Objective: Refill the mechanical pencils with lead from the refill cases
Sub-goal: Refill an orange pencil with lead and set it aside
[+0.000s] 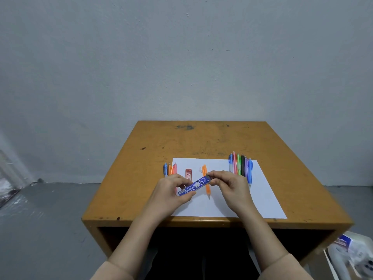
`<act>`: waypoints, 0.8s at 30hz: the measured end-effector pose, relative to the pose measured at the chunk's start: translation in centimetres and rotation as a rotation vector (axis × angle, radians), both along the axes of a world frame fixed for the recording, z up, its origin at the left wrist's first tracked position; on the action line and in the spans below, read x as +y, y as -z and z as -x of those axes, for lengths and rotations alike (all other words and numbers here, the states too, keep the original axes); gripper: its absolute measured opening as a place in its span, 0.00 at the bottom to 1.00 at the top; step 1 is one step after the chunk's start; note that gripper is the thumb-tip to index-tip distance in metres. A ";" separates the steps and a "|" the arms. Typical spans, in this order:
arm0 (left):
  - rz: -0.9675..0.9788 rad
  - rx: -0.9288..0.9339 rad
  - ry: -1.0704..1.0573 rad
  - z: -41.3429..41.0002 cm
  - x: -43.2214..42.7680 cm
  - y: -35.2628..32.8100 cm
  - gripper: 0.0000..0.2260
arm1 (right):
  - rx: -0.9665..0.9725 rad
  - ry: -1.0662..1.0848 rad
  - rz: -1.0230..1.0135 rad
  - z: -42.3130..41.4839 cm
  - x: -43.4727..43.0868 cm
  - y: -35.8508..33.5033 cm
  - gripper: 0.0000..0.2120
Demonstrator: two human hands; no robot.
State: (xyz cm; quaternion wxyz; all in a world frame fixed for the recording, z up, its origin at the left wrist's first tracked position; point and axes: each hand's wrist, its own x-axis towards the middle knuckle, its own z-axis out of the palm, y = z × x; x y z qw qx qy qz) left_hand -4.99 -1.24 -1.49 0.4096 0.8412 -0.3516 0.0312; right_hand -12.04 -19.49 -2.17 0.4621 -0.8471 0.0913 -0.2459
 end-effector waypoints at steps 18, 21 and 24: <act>0.225 0.152 -0.006 1.1 -1.0 -0.7 0.10 | -0.019 -0.105 -0.710 0.5 1.7 -0.7 0.09; 0.241 0.158 -0.012 1.3 -1.5 -0.5 0.10 | -0.039 -0.111 -0.728 0.5 2.3 -0.6 0.10; 0.230 0.185 -0.051 1.4 -1.9 -0.5 0.11 | -0.046 -0.066 -0.701 0.6 2.4 -0.9 0.10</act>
